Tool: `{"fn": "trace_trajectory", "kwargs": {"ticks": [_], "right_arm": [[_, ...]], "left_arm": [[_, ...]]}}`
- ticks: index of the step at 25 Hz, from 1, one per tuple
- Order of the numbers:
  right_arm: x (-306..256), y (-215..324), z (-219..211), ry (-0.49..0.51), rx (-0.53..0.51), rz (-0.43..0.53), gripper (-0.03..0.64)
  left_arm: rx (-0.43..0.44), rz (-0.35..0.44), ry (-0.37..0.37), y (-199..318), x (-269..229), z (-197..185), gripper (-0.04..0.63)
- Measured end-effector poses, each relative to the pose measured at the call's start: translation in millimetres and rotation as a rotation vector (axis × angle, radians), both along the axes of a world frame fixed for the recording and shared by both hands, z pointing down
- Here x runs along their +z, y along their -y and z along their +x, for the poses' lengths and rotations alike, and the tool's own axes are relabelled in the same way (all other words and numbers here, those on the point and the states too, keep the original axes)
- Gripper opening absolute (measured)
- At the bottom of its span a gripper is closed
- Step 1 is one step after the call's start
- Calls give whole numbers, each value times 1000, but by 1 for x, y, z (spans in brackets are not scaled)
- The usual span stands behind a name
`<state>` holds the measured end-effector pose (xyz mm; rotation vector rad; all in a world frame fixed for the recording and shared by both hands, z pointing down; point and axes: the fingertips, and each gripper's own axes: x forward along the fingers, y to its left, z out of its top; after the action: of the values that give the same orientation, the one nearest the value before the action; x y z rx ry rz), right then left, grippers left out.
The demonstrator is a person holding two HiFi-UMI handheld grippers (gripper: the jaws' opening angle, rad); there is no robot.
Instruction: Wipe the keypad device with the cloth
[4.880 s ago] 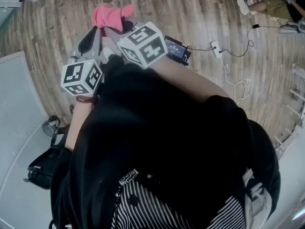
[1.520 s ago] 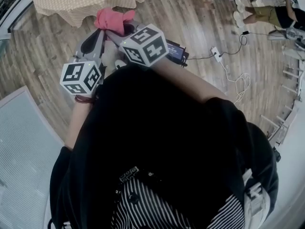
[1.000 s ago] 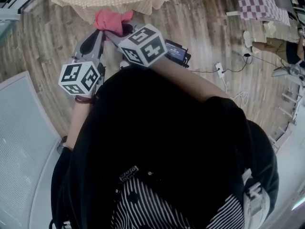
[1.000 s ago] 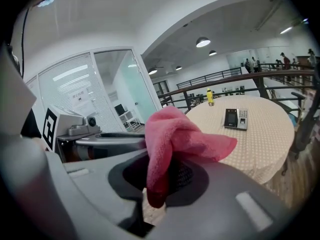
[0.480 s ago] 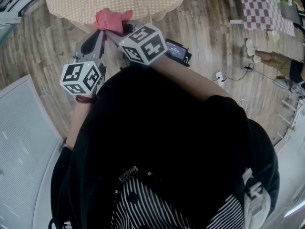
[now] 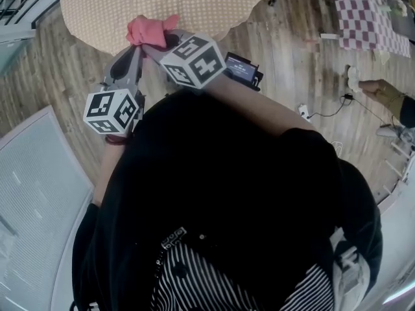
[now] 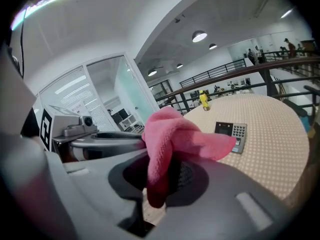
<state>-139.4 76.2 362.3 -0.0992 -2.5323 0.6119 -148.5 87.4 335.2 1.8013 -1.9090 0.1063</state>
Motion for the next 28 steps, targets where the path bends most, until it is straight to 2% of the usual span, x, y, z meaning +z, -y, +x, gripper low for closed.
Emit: {"fn": "trace_trajectory", "kwargs": {"ticks": [9, 20, 28], "right_arm": [[5, 76, 2, 19, 0, -37, 61], [5, 102, -17, 36, -26, -76, 61], [0, 147, -35, 49, 74, -57, 61]], "left_arm": [[16, -14, 23, 77, 5, 3, 3], [-8, -25, 17, 107, 3, -19, 3], [93, 3, 31, 153, -3, -38, 3]]}}
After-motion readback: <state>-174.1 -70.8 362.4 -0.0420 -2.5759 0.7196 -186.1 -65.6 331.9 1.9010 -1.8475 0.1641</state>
